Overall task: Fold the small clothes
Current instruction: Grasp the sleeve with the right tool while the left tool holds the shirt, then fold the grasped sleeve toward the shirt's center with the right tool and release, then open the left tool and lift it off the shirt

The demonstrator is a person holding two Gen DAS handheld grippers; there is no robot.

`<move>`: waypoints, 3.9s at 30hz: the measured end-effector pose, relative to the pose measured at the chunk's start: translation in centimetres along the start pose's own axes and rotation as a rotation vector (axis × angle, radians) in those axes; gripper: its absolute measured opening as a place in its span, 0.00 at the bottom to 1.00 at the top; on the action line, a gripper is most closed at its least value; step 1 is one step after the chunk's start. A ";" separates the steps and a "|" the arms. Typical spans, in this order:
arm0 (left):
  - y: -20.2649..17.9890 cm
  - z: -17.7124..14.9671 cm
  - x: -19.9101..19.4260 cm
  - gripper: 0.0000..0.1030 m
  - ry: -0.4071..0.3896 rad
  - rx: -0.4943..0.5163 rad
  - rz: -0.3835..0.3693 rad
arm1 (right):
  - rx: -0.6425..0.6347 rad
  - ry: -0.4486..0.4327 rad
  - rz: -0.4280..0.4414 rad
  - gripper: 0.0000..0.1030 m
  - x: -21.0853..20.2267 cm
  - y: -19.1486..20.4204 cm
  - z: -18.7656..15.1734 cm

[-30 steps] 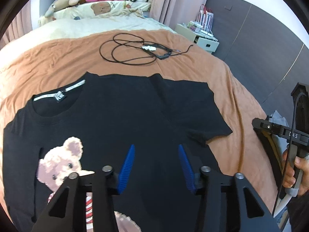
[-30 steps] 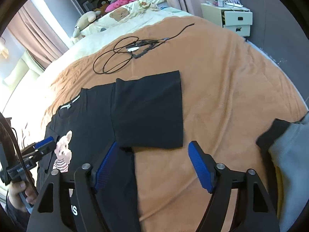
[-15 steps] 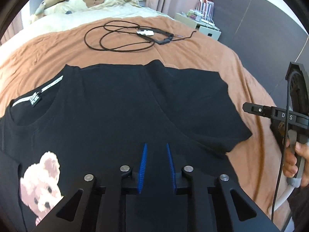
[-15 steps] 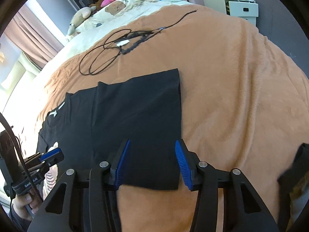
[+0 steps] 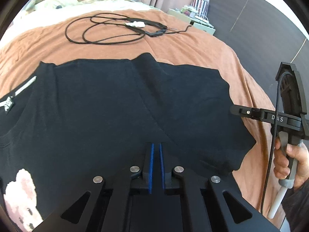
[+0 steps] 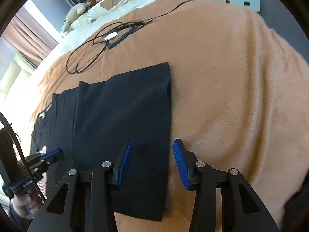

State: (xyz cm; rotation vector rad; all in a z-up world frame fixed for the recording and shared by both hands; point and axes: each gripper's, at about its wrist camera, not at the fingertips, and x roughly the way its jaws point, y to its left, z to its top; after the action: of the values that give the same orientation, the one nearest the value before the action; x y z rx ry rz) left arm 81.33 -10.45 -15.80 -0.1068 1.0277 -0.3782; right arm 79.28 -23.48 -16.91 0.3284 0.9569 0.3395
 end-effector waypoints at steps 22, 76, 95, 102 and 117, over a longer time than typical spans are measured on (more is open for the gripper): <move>-0.3 -0.3 1.8 0.04 0.021 -0.010 -0.035 | 0.050 0.056 -0.103 0.18 0.4 0.1 0.6; 13.9 -5.6 -11.9 0.00 -0.116 -0.254 -0.026 | -0.349 0.040 0.019 0.01 -1.5 23.3 -3.9; 12.2 -5.0 -10.8 0.00 -0.087 -0.224 -0.007 | -0.245 0.013 0.019 0.77 -2.4 17.5 -4.7; 8.5 -4.1 -9.5 0.00 -0.064 -0.151 -0.015 | -0.167 0.023 0.008 0.51 -2.0 13.3 -5.5; 1.6 -3.2 -4.8 0.31 0.022 -0.007 -0.063 | -0.103 0.029 0.028 0.42 -1.3 8.7 -7.3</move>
State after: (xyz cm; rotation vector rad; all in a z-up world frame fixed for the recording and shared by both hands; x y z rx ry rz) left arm 76.80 -7.00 -13.93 -0.1417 1.0494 -0.4338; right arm 71.29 -15.33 -16.24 0.2434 0.9600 0.4188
